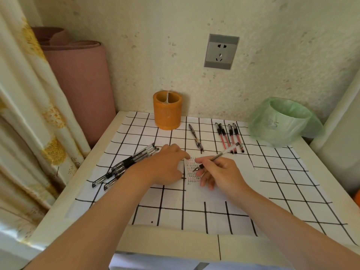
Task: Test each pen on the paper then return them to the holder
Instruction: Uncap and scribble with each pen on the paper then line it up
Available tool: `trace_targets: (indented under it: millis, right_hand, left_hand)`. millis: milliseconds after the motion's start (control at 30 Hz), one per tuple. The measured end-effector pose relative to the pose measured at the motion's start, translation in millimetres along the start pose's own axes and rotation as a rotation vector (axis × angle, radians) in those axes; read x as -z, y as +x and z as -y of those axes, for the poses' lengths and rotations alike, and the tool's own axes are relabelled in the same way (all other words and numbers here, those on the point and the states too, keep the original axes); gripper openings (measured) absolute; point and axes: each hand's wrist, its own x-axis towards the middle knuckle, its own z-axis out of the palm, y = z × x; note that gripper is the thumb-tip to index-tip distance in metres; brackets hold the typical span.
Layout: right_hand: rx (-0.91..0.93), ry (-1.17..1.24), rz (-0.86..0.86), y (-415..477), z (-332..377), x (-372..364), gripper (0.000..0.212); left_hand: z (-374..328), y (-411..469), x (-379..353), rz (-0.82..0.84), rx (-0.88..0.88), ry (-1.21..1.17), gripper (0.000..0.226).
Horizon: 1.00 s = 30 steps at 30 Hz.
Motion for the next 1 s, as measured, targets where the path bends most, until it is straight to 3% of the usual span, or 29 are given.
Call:
trace_targets:
  millis: [167,300,500,1000]
  right_hand:
    - [-0.004,-0.082,0.051,1,-2,2,0.012]
    - [0.044,-0.236,0.128,2,-3,3,0.01]
    - [0.189,-0.377,0.219,4,-10,0,0.019]
    - [0.247,-0.378,0.248,6,-15,1,0.022]
  left_hand:
    - [3,4,-9,0.112,0.004,0.067,0.088]
    - [7,6,-14,0.076,-0.024,0.109,0.102]
    - [10,9,-16,0.044,-0.045,0.09,0.104]
    - [3,8,-12,0.047,-0.042,0.105,0.098]
